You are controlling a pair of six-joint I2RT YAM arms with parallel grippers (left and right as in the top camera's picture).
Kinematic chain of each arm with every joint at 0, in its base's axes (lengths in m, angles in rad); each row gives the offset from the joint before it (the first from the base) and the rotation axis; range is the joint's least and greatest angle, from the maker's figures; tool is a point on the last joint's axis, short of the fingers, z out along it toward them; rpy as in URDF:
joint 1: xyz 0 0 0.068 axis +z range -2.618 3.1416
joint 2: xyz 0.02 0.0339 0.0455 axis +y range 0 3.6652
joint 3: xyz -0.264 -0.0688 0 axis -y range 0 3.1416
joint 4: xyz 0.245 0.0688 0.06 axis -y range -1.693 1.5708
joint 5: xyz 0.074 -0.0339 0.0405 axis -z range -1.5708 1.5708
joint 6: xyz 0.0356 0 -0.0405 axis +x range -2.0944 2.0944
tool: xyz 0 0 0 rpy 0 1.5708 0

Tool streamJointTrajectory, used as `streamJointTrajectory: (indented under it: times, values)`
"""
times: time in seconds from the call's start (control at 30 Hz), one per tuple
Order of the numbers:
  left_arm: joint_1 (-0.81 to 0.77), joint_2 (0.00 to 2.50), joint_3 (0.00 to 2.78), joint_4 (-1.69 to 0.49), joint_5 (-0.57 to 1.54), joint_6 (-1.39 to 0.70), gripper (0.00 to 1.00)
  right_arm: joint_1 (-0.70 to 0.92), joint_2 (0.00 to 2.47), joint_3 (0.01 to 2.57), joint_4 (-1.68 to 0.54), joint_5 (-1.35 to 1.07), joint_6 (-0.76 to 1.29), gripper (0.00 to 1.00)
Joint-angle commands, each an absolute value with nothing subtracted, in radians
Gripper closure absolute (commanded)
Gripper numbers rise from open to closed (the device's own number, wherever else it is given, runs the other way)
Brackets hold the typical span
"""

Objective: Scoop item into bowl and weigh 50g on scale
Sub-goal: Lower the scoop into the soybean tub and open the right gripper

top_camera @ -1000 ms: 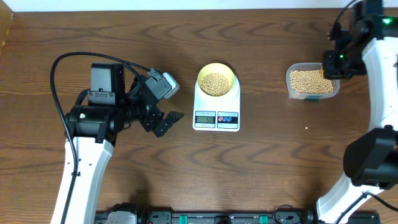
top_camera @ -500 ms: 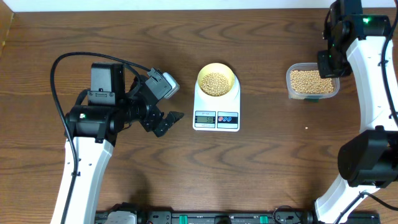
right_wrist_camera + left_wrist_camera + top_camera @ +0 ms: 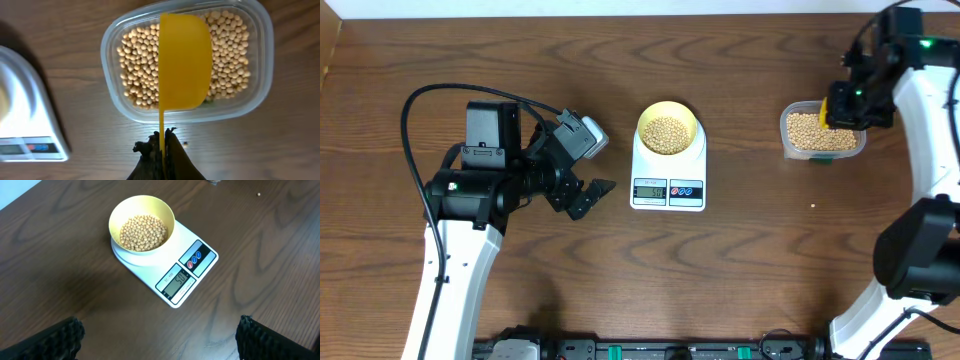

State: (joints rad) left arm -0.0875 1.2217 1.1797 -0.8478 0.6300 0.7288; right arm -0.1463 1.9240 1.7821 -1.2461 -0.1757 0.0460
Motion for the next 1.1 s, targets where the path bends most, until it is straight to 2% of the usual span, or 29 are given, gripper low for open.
streamJointTrajectory:
  times: [0.0,0.33,0.6,0.7,0.8,0.9,0.97,1.07]
  values:
    - [-0.083,1.222,1.195,-0.848,0.639,0.717,0.01,-0.202,1.919,1.745,-1.228,-0.361,0.067,0.99]
    - [-0.083,1.222,1.195,-0.848,0.639,0.717,0.01,-0.310,1.919,1.607,-1.102,-0.565,0.067,0.99]
    - [-0.083,1.222,1.194,-0.848,0.639,0.717,0.01,-0.355,1.919,1.523,-1.039,-0.579,0.078,0.97]
    - [-0.083,1.222,1.194,-0.848,0.639,0.717,0.01,-0.383,1.919,1.494,-1.039,-0.579,0.078,0.85]
    - [-0.083,1.222,1.194,-0.848,0.639,0.717,0.01,-0.406,1.919,1.474,-1.041,-0.579,0.078,0.80]
    - [-0.083,1.222,1.194,-0.848,0.639,0.717,0.01,-0.427,1.919,1.471,-1.040,-0.579,0.078,0.68]
    - [-0.083,1.222,1.195,-0.848,0.639,0.717,0.01,-0.443,1.919,1.471,-1.040,-0.579,0.078,0.51]
    - [-0.083,1.222,1.194,-0.848,0.639,0.717,0.01,-0.467,1.919,1.471,-1.040,-0.579,0.078,0.33]
